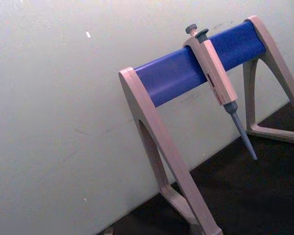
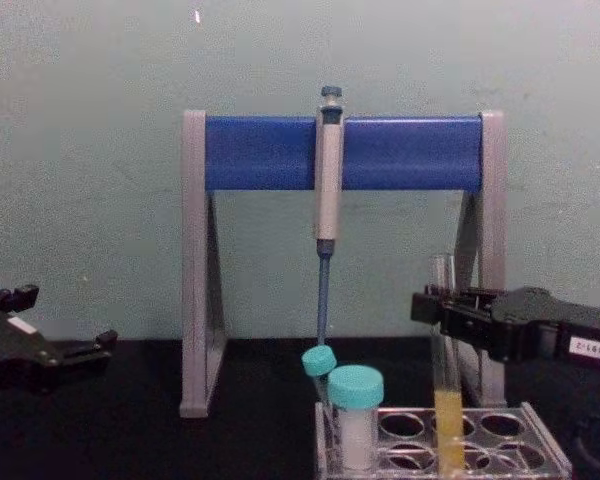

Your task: Pick up the test tube from the test tube rack, shake it, then place it back into the test tube rack.

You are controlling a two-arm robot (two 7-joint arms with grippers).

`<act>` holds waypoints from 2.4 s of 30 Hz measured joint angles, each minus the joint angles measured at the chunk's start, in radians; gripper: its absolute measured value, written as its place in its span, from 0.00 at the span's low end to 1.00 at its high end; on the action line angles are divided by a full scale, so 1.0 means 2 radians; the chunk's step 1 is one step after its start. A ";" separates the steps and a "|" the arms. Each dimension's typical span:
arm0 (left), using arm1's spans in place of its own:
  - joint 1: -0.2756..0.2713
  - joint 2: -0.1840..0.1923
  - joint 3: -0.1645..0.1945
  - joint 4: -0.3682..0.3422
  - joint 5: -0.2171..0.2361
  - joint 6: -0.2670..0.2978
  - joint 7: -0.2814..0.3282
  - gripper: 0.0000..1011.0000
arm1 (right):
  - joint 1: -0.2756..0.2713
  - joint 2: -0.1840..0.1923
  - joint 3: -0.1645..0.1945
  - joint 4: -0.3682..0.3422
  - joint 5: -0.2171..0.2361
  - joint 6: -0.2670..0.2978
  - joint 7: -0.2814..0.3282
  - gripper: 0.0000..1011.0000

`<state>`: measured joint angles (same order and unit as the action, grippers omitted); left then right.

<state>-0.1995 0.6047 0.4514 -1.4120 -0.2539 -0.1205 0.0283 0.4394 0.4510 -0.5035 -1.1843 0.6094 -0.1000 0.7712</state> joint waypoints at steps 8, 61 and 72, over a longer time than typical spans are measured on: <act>0.000 0.000 0.000 0.000 0.000 0.000 0.000 0.99 | 0.001 0.001 -0.002 -0.001 -0.006 0.000 -0.004 0.23; 0.000 0.000 0.000 0.000 0.000 0.000 0.000 0.99 | 0.001 0.001 -0.002 0.000 -0.006 0.001 -0.004 0.78; 0.000 0.000 0.000 0.000 0.000 0.000 0.000 0.99 | 0.001 0.001 -0.002 -0.001 -0.006 0.000 -0.004 0.99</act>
<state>-0.1995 0.6047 0.4514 -1.4120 -0.2539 -0.1205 0.0283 0.4410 0.4531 -0.5067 -1.1858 0.5976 -0.0992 0.7637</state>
